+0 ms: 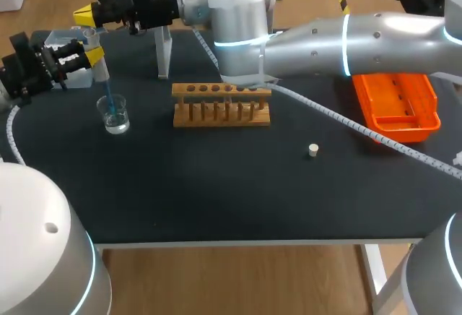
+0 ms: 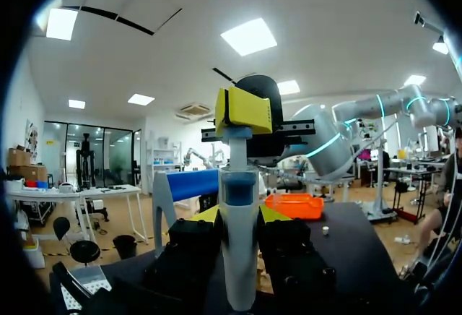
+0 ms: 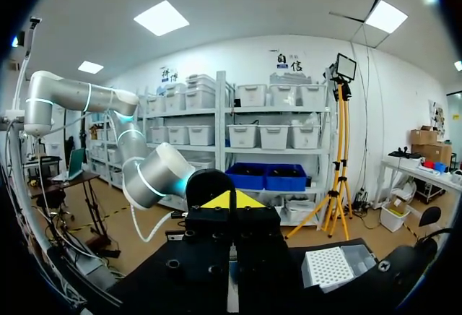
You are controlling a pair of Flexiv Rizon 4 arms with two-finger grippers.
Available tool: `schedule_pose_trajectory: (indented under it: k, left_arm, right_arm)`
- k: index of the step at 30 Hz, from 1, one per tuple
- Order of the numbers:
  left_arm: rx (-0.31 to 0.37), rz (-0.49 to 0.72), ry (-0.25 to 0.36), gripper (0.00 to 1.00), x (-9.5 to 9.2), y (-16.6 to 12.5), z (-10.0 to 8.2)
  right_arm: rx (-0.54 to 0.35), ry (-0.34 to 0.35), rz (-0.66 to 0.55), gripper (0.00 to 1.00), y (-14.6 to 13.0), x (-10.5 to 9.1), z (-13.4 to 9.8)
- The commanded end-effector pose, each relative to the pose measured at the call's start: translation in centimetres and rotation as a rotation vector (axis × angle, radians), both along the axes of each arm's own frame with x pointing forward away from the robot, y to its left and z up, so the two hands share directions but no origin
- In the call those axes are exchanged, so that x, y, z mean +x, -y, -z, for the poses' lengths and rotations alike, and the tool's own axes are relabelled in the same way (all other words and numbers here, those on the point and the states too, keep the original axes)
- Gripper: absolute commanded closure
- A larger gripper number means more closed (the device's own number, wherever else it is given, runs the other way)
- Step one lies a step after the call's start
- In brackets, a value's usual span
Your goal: Invert the test tube, pick up the pipette, mount the tip to pipette, aspirate from beaker and dispense into the tube, eject the tip, return the pipette, and cap with the stopper.
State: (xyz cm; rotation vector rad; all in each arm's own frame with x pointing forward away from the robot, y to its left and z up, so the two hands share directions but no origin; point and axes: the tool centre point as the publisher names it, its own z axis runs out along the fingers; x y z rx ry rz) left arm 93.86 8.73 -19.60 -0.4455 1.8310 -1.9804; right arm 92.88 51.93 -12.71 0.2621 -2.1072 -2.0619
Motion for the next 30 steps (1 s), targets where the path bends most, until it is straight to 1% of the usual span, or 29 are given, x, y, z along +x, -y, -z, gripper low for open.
schedule_pose_trajectory:
  k: [1, 9, 19, 30]
  left_arm:
    - [-0.001, 0.002, 0.002, 1.0, 0.0, 0.0, -0.1]
    - [-0.001, 0.002, 0.002, 1.0, 0.0, 0.0, -0.1]
    - [-0.001, 0.002, 0.002, 1.0, 0.0, 0.0, -0.1]
    - [-0.001, 0.002, 0.002, 1.0, 0.0, 0.0, -0.1]
  right_arm:
    - [-0.002, 0.001, -0.008, 1.0, -0.2, 0.4, 0.2]
    - [-0.008, -0.002, -0.004, 1.0, 0.0, 0.4, 0.7]
    - [-0.023, -0.007, -0.006, 1.0, 0.2, -0.1, 1.8]
    - [-0.051, -0.02, -0.004, 1.0, 0.3, -0.4, 3.3]
